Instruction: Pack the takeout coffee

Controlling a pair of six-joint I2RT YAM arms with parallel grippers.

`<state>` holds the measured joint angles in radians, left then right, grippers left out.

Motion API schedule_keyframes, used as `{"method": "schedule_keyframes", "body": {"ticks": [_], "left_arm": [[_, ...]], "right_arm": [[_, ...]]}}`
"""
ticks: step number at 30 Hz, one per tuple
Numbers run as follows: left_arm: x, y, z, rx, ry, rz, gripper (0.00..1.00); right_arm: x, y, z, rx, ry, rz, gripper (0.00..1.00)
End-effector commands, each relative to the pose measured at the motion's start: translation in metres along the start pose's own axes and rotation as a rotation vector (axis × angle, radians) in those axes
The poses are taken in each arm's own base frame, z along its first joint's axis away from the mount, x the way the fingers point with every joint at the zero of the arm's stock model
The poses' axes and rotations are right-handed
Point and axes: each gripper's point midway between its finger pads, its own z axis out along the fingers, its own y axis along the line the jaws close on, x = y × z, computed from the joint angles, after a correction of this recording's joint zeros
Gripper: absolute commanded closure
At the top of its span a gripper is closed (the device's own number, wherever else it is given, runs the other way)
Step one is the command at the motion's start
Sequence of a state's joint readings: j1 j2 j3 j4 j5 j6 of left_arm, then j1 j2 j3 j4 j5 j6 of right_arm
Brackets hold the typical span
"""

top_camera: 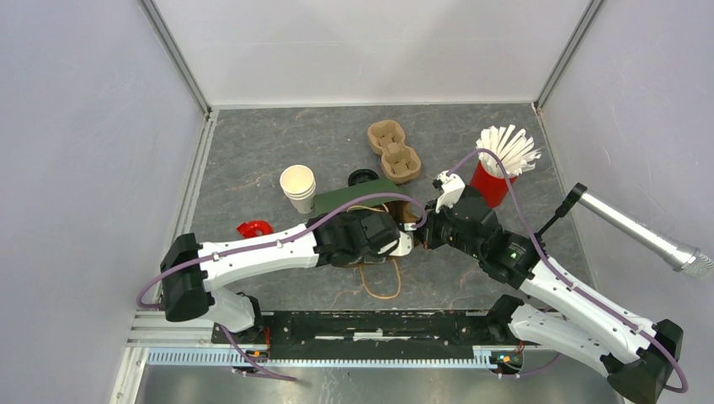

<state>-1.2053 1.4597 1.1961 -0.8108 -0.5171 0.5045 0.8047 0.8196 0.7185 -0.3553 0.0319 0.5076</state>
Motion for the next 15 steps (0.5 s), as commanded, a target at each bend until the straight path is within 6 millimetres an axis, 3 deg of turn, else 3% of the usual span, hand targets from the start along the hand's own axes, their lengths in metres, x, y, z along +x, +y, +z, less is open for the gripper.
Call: {"method": "schedule_keyframes", "body": {"ticks": [1,9,15], "left_arm": [[0.002,0.003,-0.013,-0.007,0.025,-0.023,0.28],[0.019,-0.003,-0.008,-0.001,0.161,0.052,0.28],[0.019,-0.006,0.002,0.007,0.227,0.085,0.27]], "right_arm": [[-0.017,0.012,-0.002,-0.043,-0.047,-0.013,1.0],[-0.015,0.012,-0.001,-0.045,-0.042,-0.016,1.0],[-0.015,0.014,-0.002,-0.057,-0.043,-0.022,1.0]]}}
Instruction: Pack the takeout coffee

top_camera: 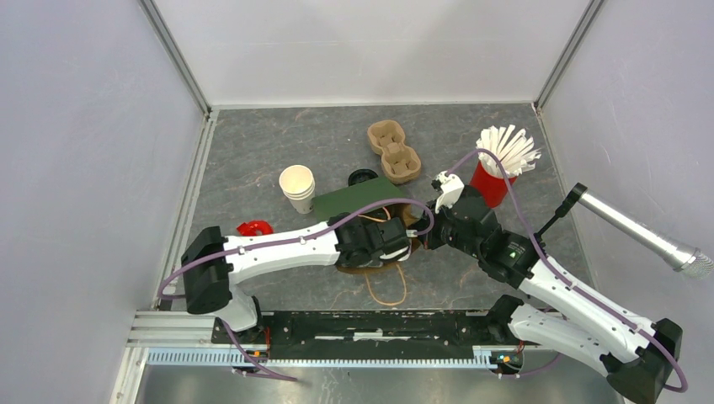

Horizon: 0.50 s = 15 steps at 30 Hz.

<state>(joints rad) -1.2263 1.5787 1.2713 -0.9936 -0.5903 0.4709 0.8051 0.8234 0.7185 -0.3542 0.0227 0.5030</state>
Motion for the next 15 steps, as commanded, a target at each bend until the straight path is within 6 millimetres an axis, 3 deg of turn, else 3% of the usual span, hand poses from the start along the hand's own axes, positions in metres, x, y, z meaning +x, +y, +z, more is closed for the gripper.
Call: {"method": "schedule_keyframes", "body": {"ticks": [1,15], "left_arm": [[-0.001,0.003,-0.001,-0.02,0.039,-0.019,0.27],[-0.013,-0.01,0.024,-0.001,0.062,0.012,0.22]], "right_arm": [[-0.017,0.013,-0.002,-0.05,-0.05,-0.021,1.0],[-0.014,0.016,-0.004,-0.079,-0.045,-0.029,1.0]]}}
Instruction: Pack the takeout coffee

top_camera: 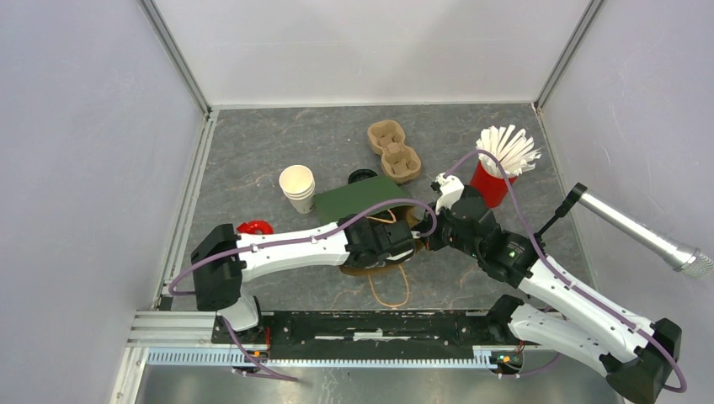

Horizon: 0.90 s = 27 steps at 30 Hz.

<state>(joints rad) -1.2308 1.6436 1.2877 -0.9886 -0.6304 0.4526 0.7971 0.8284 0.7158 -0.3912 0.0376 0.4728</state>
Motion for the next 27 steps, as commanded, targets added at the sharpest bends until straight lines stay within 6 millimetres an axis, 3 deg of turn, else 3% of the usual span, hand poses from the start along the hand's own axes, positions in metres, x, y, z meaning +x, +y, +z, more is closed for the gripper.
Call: {"method": "schedule_keyframes", "body": {"ticks": [1,20,27], "left_arm": [[-0.009,-0.011,0.014,0.024,0.019,0.004,0.21],[-0.009,-0.015,0.025,0.024,0.069,0.047,0.13],[-0.015,-0.01,0.018,0.03,0.04,0.012,0.07]], "right_arm": [[-0.021,0.026,-0.006,-0.118,-0.077,-0.001,1.0],[-0.018,0.029,-0.006,-0.144,-0.075,-0.004,1.0],[-0.019,0.028,-0.006,-0.139,-0.08,-0.006,1.0]]}}
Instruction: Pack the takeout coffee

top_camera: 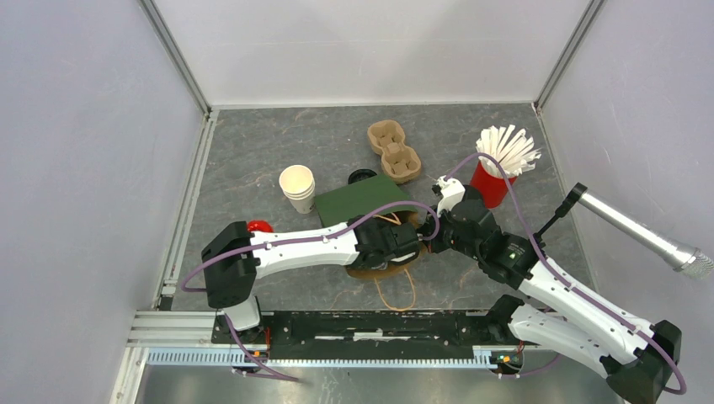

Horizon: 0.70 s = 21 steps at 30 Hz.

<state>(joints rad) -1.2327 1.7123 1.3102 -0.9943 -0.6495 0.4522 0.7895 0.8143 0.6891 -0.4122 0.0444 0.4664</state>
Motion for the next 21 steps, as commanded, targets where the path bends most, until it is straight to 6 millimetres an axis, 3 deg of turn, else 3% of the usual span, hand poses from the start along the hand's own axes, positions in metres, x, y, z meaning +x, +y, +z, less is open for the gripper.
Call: {"method": "schedule_keyframes", "body": {"ticks": [1,4,10,21], "left_arm": [[-0.011,-0.005,0.005,0.032,-0.011,-0.026,0.06],[-0.011,-0.003,0.0,0.033,-0.024,-0.039,0.0],[-0.01,0.001,-0.011,0.037,-0.049,-0.057,0.0],[-0.013,0.004,-0.02,0.054,-0.094,-0.082,0.12]], "right_arm": [[-0.031,0.037,-0.007,-0.162,-0.106,-0.002,1.0],[-0.031,0.038,-0.006,-0.163,-0.103,-0.005,1.0],[-0.033,0.039,-0.003,-0.167,-0.102,-0.01,1.0],[-0.033,0.04,0.0,-0.169,-0.095,-0.009,1.0]]}}
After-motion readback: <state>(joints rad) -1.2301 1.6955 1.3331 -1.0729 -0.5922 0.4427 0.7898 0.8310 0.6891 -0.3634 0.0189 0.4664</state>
